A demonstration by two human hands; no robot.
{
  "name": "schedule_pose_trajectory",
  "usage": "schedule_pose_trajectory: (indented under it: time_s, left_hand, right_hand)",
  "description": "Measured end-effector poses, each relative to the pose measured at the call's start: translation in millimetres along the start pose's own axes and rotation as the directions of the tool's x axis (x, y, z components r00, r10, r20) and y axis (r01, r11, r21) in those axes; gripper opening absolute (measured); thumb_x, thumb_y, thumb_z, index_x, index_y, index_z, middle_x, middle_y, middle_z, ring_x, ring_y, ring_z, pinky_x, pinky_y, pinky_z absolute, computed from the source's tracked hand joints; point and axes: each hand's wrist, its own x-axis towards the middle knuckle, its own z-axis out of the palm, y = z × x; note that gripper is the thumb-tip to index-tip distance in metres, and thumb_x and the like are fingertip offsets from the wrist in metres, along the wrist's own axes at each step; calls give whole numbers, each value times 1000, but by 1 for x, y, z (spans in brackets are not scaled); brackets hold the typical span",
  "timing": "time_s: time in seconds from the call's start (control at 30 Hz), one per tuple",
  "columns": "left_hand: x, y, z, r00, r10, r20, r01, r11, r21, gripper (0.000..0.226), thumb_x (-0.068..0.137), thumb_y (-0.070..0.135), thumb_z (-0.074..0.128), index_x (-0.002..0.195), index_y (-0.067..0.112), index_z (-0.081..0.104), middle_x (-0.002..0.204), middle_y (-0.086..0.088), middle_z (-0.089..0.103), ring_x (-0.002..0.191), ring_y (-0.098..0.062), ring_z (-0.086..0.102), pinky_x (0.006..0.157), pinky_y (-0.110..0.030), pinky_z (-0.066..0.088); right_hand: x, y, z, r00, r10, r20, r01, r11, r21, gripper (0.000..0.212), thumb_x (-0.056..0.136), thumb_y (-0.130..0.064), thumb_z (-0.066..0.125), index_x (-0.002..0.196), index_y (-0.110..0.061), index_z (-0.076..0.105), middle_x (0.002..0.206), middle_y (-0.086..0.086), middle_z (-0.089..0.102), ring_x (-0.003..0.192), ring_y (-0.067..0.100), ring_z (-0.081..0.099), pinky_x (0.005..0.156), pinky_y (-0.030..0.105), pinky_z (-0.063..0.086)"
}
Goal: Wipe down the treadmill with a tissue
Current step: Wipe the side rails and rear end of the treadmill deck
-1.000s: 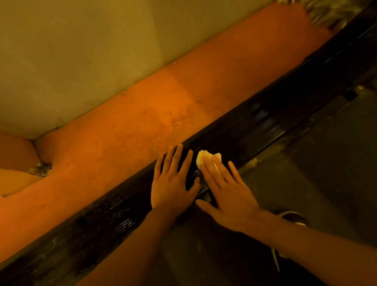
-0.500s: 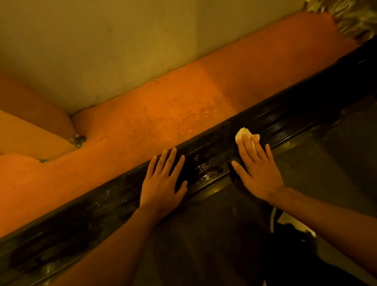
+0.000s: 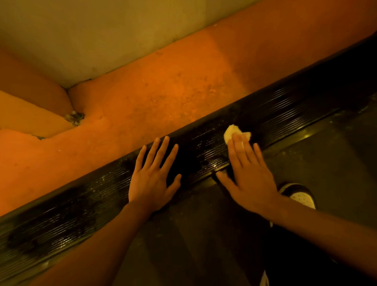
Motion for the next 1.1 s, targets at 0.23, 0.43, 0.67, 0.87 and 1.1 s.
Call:
schedule_pose_trajectory:
  time_s: [0.23,0.43,0.67,0.87,1.1]
  left_hand:
    - [0,-1,0,1000,12,-16,-12,1000,-13,74,103,58,28,166,22,15,174,-7,3,161,-27,0,127,-57,15]
    - [-1,-1,-1,1000,8,-16,-8,1000,-8,73,104,58,28,167,23,13,174,-6,0,161,-26,-3,128,-55,11]
    - [0,-1,-2,1000,-1,-9,1,1000,-24,74,103,58,29,166,23,15,174,-6,2,161,-25,-1,128,-55,12]
    - [-1,-1,-2,1000,0,-18,0,999,-39,73,103,57,31,166,23,16,174,-6,4,161,-25,0,128,-54,12]
    - [-1,0,-3,999,-9,-37,7,999,-45,73,102,56,34,166,23,18,174,-6,6,161,-24,2,128,-54,12]
  right_hand:
    - [0,-28,5,906,-398,146,412,907,-85,90,101,-74,16,166,-14,2,174,6,-6,160,21,-12,128,47,-5]
    - [0,83,-23,997,67,22,-64,989,-130,89,100,-75,6,166,-16,-1,174,5,-5,160,21,-8,129,52,1]
    - [-5,-22,1,976,-181,120,185,983,-15,91,99,-75,10,166,-15,-7,173,8,-13,159,26,-15,129,52,-2]
    - [-6,4,-2,944,-309,115,318,946,-66,81,103,-70,10,167,-19,0,174,2,-4,160,19,-7,128,53,-2]
    - [28,76,-30,975,220,-26,-221,975,-16,91,99,-74,2,166,-12,4,174,9,-2,160,25,-7,128,54,-4]
